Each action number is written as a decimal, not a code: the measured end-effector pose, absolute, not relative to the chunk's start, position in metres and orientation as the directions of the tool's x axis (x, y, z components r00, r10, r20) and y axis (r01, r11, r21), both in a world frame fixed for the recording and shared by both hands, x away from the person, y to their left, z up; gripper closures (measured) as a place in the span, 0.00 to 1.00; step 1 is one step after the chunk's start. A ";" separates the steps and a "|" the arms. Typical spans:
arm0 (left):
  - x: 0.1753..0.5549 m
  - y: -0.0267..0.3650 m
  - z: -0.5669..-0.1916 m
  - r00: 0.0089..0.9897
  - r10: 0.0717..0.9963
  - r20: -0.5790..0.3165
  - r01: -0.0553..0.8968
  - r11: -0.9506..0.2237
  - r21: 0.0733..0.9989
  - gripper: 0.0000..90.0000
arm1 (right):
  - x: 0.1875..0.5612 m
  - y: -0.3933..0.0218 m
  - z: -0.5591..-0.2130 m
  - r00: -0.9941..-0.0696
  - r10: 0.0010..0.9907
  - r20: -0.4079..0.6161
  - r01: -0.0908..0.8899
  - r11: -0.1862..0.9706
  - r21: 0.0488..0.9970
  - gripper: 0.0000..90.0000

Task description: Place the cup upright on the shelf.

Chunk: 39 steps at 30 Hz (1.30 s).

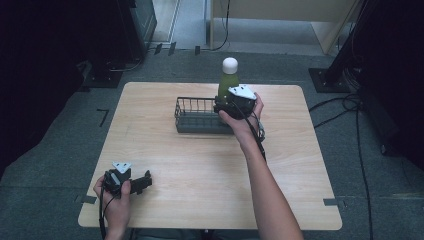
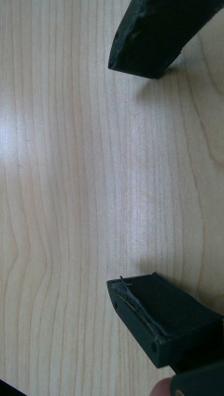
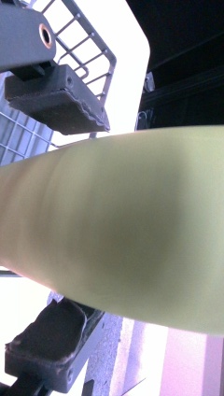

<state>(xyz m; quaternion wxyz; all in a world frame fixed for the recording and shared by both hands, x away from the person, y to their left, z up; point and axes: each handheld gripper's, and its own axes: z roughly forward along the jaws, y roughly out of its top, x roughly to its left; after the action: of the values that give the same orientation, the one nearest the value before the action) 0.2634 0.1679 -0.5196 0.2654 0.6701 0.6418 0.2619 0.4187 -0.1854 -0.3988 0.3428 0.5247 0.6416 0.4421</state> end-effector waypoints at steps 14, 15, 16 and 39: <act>0.263 0.168 -0.520 0.039 0.999 0.011 0.721 -0.036 0.692 0.00 | 0.401 -0.197 -0.402 -0.234 0.972 0.030 0.372 0.061 0.926 0.10; 0.263 0.168 -0.520 0.039 0.999 0.011 0.721 -0.036 0.692 0.00 | 0.397 -0.199 -0.403 -0.239 0.971 0.029 0.371 0.064 0.926 0.10; 0.263 0.168 -0.520 0.039 0.999 0.010 0.721 -0.036 0.692 0.00 | 0.395 -0.199 -0.403 -0.241 0.970 0.029 0.370 0.064 0.927 0.10; 0.263 0.168 -0.520 0.039 0.999 0.010 0.720 -0.035 0.693 0.00 | 0.351 -0.237 -0.424 -0.250 0.967 0.037 0.407 0.071 0.911 0.05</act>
<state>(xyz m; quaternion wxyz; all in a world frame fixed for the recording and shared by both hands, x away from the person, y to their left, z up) 0.2634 0.1678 -0.5197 0.2659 0.6700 0.6416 0.2623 0.3513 -0.2371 -0.4239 0.3199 0.5220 0.6580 0.4384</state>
